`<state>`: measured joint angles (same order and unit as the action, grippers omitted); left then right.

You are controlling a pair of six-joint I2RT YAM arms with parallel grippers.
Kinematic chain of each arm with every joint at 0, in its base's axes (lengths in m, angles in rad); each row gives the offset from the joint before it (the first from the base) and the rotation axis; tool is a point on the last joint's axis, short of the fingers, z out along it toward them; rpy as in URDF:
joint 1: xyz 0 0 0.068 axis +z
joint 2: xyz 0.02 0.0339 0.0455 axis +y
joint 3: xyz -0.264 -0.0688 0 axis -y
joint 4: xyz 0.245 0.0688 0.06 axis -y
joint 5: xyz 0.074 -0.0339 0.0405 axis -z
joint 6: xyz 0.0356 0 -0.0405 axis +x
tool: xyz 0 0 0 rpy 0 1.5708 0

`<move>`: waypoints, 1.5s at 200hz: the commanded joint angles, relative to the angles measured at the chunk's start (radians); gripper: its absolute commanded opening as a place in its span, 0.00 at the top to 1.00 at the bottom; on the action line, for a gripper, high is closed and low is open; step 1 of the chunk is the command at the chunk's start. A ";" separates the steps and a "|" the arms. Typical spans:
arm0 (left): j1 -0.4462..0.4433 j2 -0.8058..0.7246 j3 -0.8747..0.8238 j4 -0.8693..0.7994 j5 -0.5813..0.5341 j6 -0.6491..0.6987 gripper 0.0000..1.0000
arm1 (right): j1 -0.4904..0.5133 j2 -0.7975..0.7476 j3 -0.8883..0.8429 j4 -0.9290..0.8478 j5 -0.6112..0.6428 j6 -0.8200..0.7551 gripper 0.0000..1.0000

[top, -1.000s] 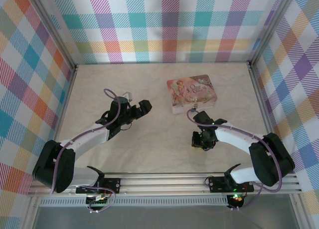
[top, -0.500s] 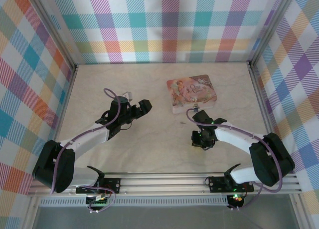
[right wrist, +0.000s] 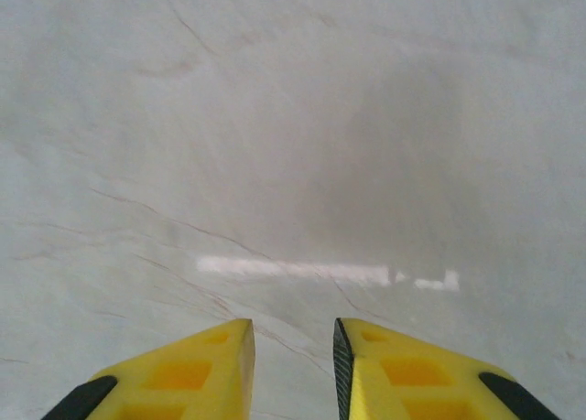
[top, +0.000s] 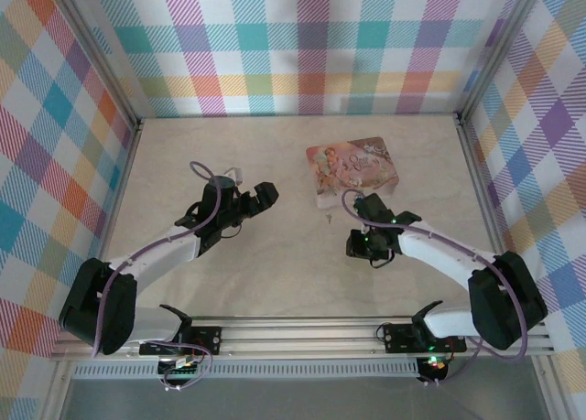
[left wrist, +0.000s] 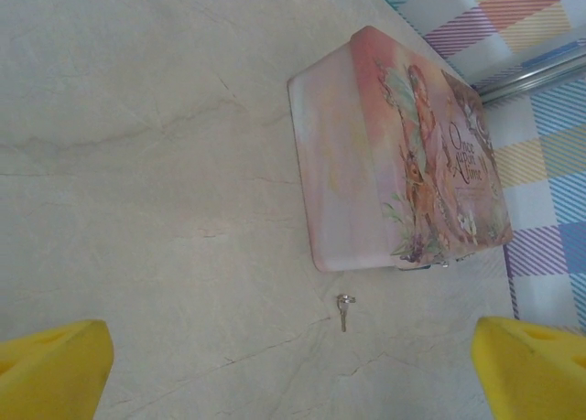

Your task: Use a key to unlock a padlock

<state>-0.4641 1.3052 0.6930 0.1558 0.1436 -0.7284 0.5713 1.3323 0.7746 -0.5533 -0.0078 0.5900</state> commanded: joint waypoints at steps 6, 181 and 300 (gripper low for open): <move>-0.015 -0.033 0.034 -0.022 -0.028 0.024 0.00 | 0.013 0.098 0.129 0.029 0.018 -0.107 0.69; -0.015 -0.110 0.026 -0.083 -0.073 0.021 0.00 | 0.034 0.584 0.488 0.076 0.193 -0.657 0.63; -0.015 -0.118 0.026 -0.096 -0.084 0.032 0.00 | 0.014 0.663 0.551 0.034 0.162 -0.615 0.69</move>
<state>-0.4644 1.2121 0.6968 0.0769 0.0761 -0.7170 0.5900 1.9678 1.3056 -0.4725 0.1677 -0.0387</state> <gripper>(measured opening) 0.997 0.314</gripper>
